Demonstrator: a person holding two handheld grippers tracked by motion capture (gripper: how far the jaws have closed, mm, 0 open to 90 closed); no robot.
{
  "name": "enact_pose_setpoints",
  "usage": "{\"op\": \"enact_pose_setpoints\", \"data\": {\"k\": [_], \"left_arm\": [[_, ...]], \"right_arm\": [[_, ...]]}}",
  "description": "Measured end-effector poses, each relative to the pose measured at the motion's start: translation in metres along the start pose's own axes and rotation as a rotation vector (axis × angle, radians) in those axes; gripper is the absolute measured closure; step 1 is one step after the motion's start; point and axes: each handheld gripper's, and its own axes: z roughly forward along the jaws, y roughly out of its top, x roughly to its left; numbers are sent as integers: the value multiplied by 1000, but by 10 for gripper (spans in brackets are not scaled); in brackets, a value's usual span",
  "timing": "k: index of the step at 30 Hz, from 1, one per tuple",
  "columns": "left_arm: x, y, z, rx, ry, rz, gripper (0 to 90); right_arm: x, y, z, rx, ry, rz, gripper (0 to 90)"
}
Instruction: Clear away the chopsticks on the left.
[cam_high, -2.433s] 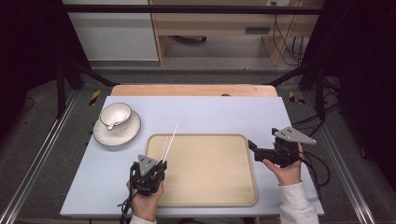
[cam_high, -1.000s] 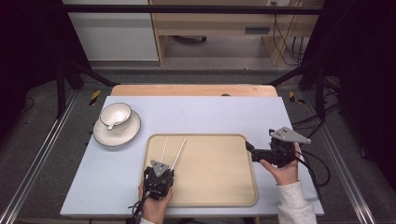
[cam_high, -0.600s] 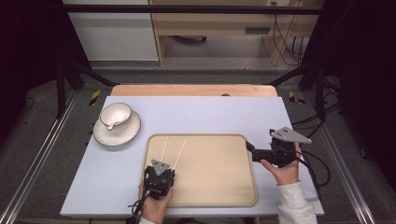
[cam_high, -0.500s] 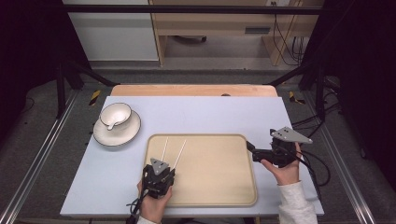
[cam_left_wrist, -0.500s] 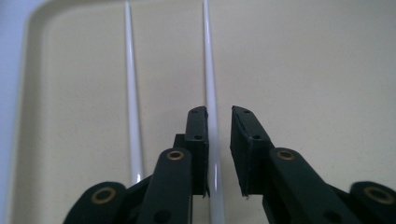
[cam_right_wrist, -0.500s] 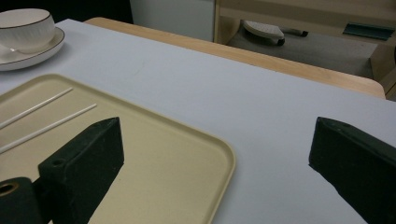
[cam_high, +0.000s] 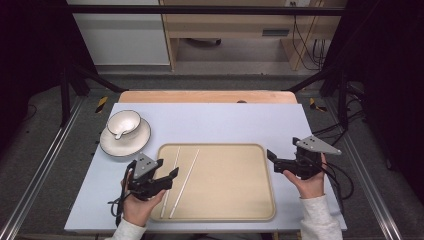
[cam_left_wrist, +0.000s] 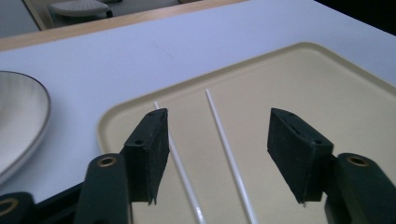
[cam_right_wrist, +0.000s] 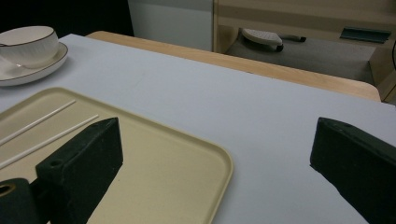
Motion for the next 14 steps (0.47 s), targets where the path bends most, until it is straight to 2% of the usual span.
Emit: {"op": "enact_pose_setpoints", "data": {"k": [1,2,3,4,5,7,8,9,10,11,14], "left_arm": [[8,-2,-5,-12,16,12,358],[8,-2,-5,-12,16,12,345],[19,-6,-10,-26,9,-2,331],[19,-6,-10,-26,9,-2,317],[30,-9,-14,-37,3,-30,310],[40,-12,-17,-52,1,-52,292],[40,-12,-17,-52,1,-52,283],[50,-14,-20,-50,16,-57,266],[50,-14,-20,-50,16,-57,247],[58,-19,-24,-59,35,-69,243],[65,-22,-28,-64,49,-85,228]], "right_arm": [[0,0,-1,-1,1,2,28],[0,0,-1,-1,1,2,28],[-1,0,-1,-5,-2,7,27],[-1,0,-1,-5,-2,7,27],[-2,-1,-1,-4,-4,6,27],[-3,-1,0,-1,-5,6,27],[-3,-1,0,-1,-5,6,27],[-4,-2,0,3,-8,6,28],[-4,-2,0,3,-8,6,28],[-4,-2,0,1,-7,9,29],[-4,-2,1,3,-7,9,29]]}}
